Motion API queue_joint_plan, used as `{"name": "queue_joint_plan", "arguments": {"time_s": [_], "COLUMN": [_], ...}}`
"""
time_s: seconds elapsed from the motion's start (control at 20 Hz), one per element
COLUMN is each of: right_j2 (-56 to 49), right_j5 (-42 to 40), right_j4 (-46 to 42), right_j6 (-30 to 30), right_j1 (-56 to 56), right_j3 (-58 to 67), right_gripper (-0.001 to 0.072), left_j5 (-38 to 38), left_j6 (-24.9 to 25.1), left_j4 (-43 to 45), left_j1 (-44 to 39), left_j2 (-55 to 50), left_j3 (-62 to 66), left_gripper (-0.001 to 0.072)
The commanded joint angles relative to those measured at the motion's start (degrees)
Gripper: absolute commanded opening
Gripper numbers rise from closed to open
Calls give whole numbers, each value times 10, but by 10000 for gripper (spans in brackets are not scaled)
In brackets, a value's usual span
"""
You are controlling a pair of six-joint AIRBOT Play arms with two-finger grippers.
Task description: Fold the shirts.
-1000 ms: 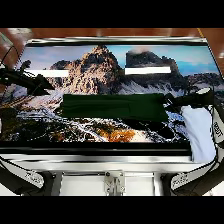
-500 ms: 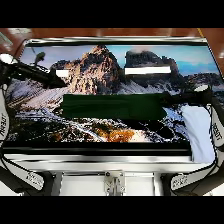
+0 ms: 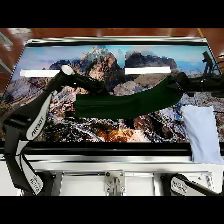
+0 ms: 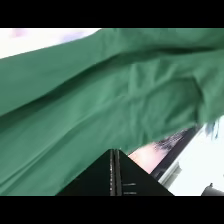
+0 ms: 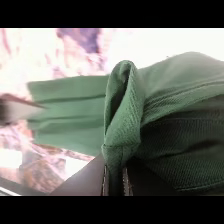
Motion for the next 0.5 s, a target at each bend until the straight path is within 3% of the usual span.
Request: {"name": "queue_joint_plan", "arguments": {"time_s": [0.0, 0.25, 0.45], "right_j2": [71, 110, 110], "right_j5": [12, 12, 11], "right_j4": [9, 41, 82], "right_j6": [37, 53, 68], "right_j1": [1, 1, 1], "right_j3": [0, 0, 0], "right_gripper": [62, 62, 63], "left_j5": [58, 138, 144], "left_j6": [2, 3, 4], "left_j4": [-51, -161, -233], "left_j1": [-69, -143, -182], "left_j2": [-33, -69, -102], "left_j3": [1, 1, 3], "left_gripper": [31, 31, 30]}}
